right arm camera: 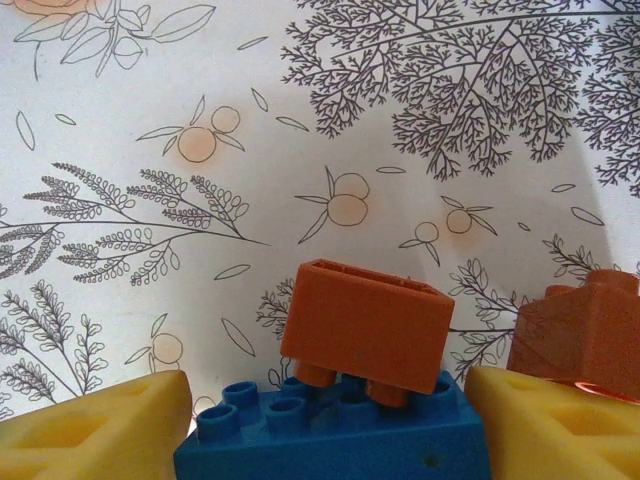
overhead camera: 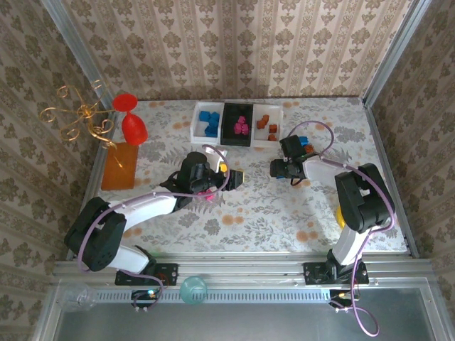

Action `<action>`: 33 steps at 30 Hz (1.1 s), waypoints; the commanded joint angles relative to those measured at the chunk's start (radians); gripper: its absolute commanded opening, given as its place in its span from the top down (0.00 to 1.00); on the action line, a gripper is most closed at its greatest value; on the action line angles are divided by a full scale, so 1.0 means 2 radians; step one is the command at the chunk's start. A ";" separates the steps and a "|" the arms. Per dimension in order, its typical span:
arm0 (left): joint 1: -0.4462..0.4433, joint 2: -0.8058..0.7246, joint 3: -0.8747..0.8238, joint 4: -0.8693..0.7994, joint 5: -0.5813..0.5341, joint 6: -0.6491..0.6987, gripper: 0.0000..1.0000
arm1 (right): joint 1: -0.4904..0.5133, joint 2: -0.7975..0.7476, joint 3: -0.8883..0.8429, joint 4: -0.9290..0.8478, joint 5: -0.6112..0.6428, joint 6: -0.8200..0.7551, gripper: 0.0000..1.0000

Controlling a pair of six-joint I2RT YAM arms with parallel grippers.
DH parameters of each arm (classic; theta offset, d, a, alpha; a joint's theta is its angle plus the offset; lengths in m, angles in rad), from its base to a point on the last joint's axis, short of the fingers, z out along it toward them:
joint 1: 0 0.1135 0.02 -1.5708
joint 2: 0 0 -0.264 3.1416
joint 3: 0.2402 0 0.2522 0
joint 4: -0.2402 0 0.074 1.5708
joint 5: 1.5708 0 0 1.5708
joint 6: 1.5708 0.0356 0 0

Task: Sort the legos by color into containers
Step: Pick up the lego from the center of the table, then place the lego in the container.

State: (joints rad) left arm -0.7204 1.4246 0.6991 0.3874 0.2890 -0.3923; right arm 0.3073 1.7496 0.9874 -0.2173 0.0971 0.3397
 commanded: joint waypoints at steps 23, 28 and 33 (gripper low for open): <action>0.101 -0.059 -0.033 -0.016 -0.007 -0.036 0.21 | 0.061 -0.057 0.047 0.054 -0.126 0.038 0.35; 0.165 -0.110 -0.042 -0.039 -0.020 -0.050 0.20 | 0.099 0.011 0.138 0.100 -0.137 0.066 0.35; 0.200 -0.140 -0.053 -0.051 -0.013 -0.069 0.20 | 0.114 0.107 0.246 0.148 -0.133 0.091 0.35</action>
State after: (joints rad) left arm -0.3363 1.1698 0.6147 0.3241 0.2592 -0.4877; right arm 0.5285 1.8736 1.4006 0.0002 -0.1509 0.4660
